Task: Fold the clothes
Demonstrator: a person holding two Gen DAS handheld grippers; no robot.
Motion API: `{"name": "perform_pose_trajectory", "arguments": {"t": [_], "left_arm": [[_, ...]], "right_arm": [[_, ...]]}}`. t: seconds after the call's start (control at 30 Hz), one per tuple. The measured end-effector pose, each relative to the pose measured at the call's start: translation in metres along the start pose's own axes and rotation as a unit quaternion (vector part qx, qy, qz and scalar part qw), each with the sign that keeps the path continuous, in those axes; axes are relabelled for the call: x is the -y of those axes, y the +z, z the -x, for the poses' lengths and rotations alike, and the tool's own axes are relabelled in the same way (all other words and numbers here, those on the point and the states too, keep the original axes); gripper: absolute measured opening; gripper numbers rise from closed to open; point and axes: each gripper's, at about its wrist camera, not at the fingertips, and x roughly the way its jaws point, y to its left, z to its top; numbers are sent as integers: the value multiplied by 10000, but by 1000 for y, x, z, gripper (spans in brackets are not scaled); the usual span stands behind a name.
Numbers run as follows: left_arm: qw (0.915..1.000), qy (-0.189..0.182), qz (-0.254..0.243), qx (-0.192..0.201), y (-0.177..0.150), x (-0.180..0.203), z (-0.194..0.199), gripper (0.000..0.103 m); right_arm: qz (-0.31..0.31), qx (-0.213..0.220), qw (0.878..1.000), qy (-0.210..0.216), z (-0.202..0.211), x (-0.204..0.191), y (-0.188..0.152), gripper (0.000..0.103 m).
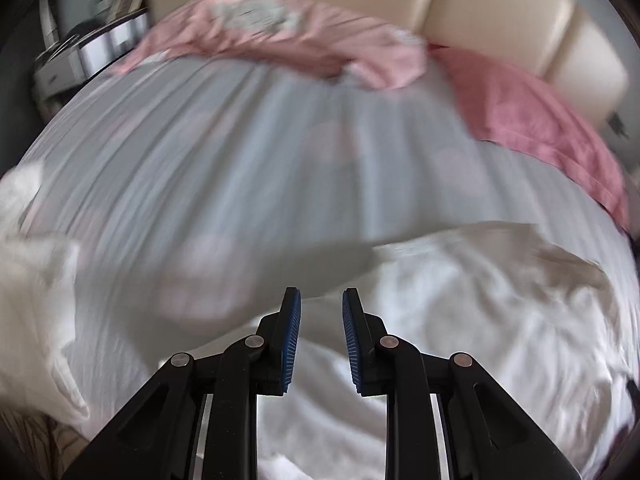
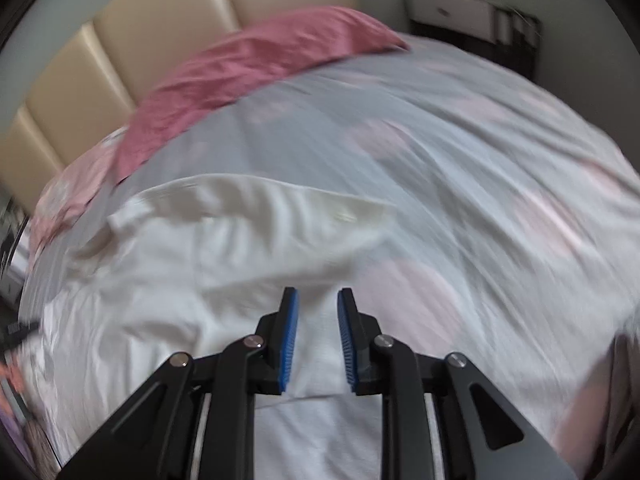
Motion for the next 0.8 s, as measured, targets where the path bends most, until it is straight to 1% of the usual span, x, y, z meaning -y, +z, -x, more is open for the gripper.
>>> {"name": "perform_pose_trajectory", "arguments": {"t": [0.07, 0.13, 0.2, 0.27, 0.37, 0.4, 0.47, 0.57, 0.67, 0.8], "left_arm": [[9992, -265, -292, -6, 3, 17, 7, 23], [9973, -487, -528, -117, 4, 41, 1, 23], [9955, -637, -672, -202, 4, 64, -11, 23], [9940, -740, -750, -297, 8, 81, -27, 23], [9927, -837, -695, -515, 18, 100, -56, 23], [9925, -855, -680, -547, 22, 105, -64, 23], [9932, -839, -664, -456, 33, 111, -74, 23], [9939, -871, -510, -450, 51, 117, -86, 23], [9942, -874, -413, -463, 65, 118, -94, 23], [9961, -666, -416, -410, 73, 125, -101, 23]], "right_arm": [[518, -142, 9976, 427, -7, -34, 6, 21], [877, -373, 9926, 752, -23, -66, 13, 18], [1202, -611, 9861, 968, -44, -98, 20, 18], [1537, -758, 9808, 933, -66, -124, 26, 18], [2006, -1014, 9703, 892, -101, -161, 36, 18], [2046, -1094, 9686, 894, -111, -168, 40, 18], [2077, -1236, 9662, 900, -132, -177, 51, 18], [2073, -1203, 9674, 813, -156, -185, 69, 16], [1916, -1239, 9700, 837, -174, -189, 86, 16], [1763, -1338, 9721, 777, -191, -194, 102, 15]]}}
